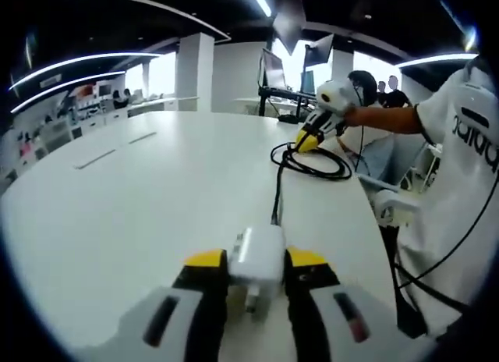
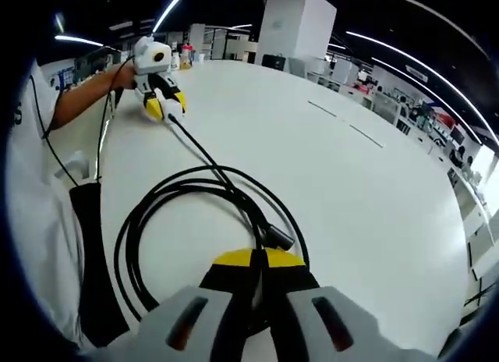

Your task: Plug the desk Type‑C cable into the charger adapter.

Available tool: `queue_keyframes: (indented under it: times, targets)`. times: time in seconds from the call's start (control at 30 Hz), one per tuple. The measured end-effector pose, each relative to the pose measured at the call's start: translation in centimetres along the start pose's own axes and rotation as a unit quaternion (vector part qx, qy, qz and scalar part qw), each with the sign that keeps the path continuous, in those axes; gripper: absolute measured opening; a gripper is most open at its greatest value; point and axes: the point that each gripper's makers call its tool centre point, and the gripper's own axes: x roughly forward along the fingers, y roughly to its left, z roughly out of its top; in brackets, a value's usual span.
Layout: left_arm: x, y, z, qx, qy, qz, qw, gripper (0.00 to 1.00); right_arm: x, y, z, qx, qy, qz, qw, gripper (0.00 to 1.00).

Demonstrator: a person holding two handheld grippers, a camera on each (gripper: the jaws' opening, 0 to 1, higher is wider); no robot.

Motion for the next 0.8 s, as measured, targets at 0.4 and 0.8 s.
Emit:
queue_keyframes:
  times: [0.4, 0.8]
  targets:
    - [0.4, 3.4, 0.6, -0.007, -0.002, 0.011, 0.9999, 0.27, 1.8, -1.6, 1.0, -0.017, 0.006, -0.008, 0.9998, 0.02]
    - [1.0, 5.1, 1.1, -0.004, -0.007, 0.020, 0.9998, 0.27, 3.1, -3.0, 2.0, -0.033, 0.014, -0.024, 0.9991, 0.02]
